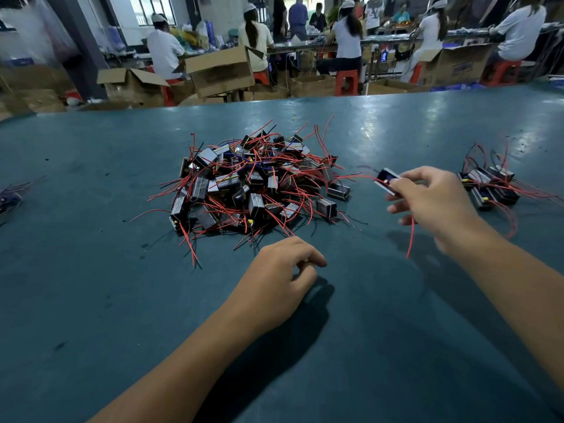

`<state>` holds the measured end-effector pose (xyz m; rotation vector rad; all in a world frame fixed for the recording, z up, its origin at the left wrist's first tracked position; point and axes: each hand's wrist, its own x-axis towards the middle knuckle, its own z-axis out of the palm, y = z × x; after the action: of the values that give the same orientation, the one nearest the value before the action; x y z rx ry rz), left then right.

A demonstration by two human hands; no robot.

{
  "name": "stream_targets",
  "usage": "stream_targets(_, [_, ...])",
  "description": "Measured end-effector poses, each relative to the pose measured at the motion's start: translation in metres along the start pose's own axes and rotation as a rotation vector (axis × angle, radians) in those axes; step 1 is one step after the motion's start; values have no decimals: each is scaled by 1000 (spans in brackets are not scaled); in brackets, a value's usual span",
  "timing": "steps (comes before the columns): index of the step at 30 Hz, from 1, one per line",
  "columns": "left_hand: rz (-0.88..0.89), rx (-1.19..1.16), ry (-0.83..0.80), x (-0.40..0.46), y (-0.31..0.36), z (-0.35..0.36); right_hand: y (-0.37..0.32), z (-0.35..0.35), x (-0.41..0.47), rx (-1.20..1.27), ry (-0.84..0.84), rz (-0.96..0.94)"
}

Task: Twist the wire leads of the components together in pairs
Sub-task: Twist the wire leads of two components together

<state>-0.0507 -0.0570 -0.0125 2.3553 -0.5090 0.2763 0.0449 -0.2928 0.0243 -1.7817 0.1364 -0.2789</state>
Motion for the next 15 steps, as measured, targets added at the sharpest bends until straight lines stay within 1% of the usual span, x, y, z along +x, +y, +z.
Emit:
stream_targets(2, [-26,-36,3,0,-1,0,0,-9,-12,176,49,7])
stream_targets(3, [-50,-71,-2,0,-2,0,0,-12,-20,266,24,26])
stream_targets(4, [-85,-123,-10,0,-2,0,0,-12,-29,338,-45,57])
stream_targets(6, [-165,-271,-34,1,-2,0,2,-4,-49,396,-260,143])
stream_targets(8, [-235,-416,-54,3,1,2,5,10,-71,329,-450,193])
stream_targets(10, [-268,-539,-48,3,4,1,9,25,-87,240,-545,163])
stream_targets(13, [-255,-633,15,4,5,-1,12,37,-97,101,-511,52])
stream_targets(15, [-268,-678,32,5,5,-1,12,38,-99,95,-467,20])
